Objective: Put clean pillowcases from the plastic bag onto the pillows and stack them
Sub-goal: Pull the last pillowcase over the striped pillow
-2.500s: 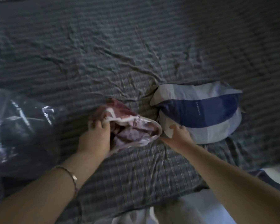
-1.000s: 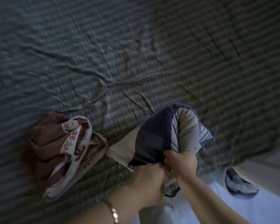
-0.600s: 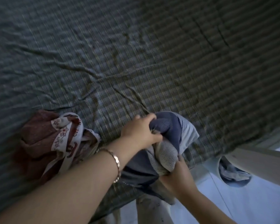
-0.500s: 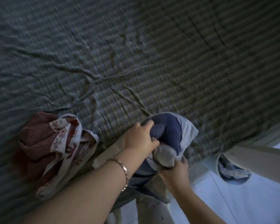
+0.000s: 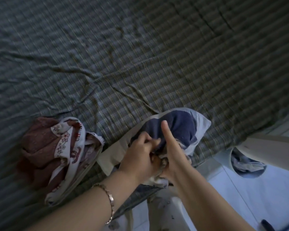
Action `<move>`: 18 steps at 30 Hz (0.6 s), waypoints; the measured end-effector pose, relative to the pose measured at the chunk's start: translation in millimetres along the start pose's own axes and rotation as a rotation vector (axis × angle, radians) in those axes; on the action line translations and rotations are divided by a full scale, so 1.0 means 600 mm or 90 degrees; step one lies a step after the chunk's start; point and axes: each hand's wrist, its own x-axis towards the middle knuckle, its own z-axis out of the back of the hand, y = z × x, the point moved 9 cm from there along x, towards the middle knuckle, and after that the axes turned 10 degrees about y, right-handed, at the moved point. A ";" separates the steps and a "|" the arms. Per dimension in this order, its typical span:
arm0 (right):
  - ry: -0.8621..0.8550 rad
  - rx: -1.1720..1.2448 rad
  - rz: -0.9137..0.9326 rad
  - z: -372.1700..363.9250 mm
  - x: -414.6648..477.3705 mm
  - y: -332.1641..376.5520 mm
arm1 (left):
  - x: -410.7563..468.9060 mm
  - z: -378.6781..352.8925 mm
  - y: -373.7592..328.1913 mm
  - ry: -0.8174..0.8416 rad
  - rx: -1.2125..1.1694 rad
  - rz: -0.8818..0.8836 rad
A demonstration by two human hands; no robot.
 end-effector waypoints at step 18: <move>-0.209 -0.402 0.194 -0.008 -0.109 0.049 | -0.151 0.129 0.232 -0.085 0.163 0.298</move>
